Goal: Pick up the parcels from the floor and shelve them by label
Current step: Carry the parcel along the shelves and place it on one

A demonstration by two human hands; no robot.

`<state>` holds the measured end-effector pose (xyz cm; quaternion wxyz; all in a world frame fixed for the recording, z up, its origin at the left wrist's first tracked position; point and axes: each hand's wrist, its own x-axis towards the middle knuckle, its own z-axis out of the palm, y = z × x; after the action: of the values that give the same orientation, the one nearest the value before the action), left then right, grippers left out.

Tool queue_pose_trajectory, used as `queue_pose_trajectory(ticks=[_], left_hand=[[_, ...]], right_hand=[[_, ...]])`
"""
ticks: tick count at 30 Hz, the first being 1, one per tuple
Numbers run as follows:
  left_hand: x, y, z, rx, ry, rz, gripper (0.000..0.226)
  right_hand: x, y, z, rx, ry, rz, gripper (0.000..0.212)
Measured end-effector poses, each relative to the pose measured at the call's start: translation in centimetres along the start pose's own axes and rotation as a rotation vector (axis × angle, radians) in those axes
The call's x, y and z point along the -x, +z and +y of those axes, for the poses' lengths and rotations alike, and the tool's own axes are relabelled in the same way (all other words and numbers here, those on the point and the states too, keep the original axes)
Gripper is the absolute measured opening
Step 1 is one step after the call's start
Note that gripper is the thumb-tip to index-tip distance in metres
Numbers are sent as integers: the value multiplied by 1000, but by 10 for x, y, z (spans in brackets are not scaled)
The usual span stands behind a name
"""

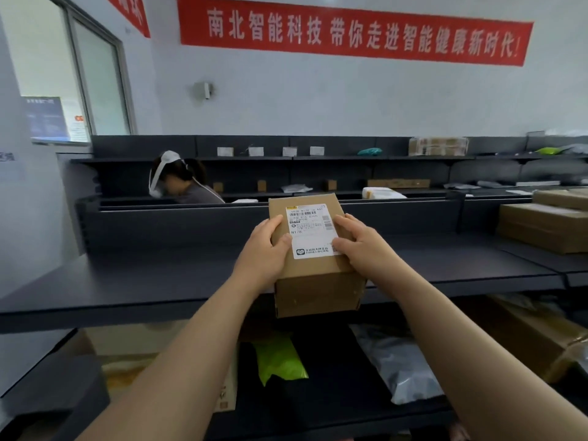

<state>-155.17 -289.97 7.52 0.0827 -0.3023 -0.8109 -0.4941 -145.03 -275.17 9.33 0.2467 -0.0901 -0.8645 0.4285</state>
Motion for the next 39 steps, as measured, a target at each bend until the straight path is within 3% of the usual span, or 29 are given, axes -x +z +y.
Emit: queue_pose_trajectory(ticks=[15, 24, 33, 39], left_hand=[[-98, 49, 1, 8, -96, -92, 51], [-121, 75, -16, 40, -159, -91, 47], [-143, 83, -26, 10, -191, -133, 37], [-154, 85, -36, 12, -205, -146, 41]], right_hand=[[-97, -25, 39, -43, 170, -87, 52], [-129, -20, 66, -40, 240, -146, 51], [-153, -15, 81, -7, 262, -200, 35], [-163, -11, 86, 5, 262, -202, 38]])
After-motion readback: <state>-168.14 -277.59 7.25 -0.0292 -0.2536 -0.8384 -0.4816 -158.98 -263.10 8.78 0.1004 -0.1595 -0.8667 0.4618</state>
